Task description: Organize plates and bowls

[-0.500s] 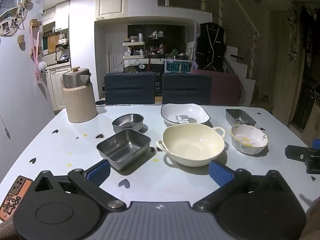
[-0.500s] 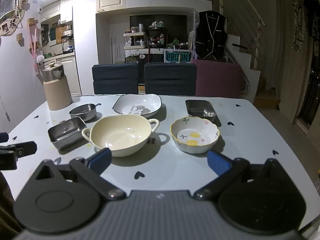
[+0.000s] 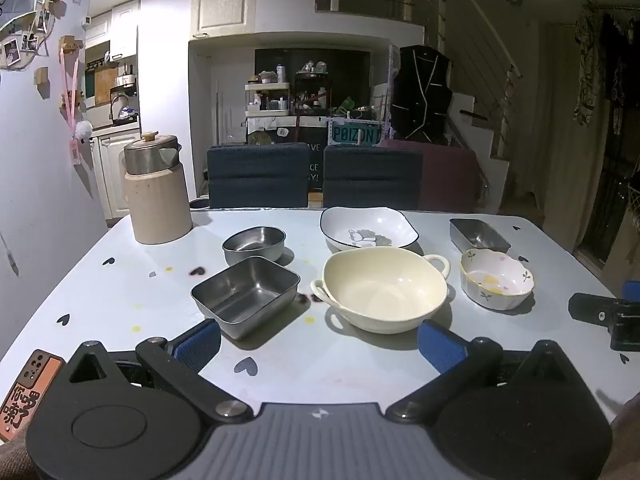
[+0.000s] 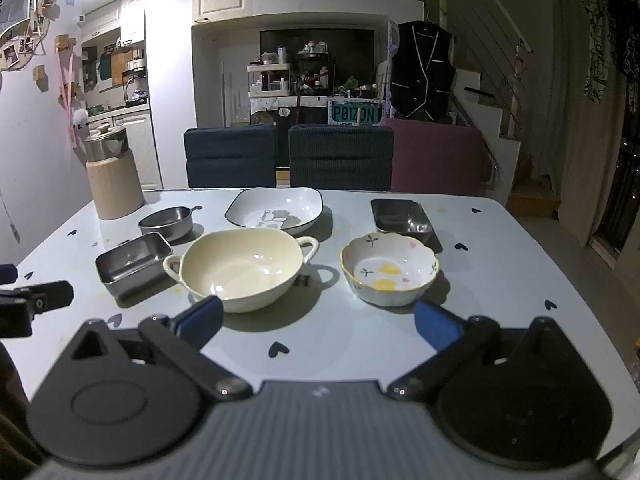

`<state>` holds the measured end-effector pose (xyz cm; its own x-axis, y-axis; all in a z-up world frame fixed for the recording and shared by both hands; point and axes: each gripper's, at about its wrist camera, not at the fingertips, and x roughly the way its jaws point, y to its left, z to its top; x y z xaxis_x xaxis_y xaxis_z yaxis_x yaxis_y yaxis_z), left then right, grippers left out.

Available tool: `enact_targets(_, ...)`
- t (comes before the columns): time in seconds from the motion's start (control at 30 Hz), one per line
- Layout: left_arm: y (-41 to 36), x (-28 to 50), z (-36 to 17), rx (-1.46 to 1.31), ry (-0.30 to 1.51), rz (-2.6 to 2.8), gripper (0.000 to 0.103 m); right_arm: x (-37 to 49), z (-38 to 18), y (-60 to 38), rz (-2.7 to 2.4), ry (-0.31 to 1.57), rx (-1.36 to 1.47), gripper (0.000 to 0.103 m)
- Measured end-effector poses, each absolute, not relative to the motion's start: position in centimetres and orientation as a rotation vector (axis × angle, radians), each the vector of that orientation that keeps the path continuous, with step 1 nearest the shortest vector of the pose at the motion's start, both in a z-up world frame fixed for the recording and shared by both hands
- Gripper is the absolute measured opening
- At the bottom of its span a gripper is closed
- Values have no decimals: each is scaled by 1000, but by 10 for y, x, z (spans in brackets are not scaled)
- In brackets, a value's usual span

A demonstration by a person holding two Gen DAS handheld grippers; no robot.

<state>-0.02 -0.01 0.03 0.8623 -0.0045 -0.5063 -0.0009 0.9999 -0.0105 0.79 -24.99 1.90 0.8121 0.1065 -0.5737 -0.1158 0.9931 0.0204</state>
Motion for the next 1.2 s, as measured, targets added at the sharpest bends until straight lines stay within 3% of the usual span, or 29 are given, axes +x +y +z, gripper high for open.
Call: enact_targets(1.2, -4, 1, 0, -16, 530, -7, 103, 7, 20, -250, 116, 614, -16, 103)
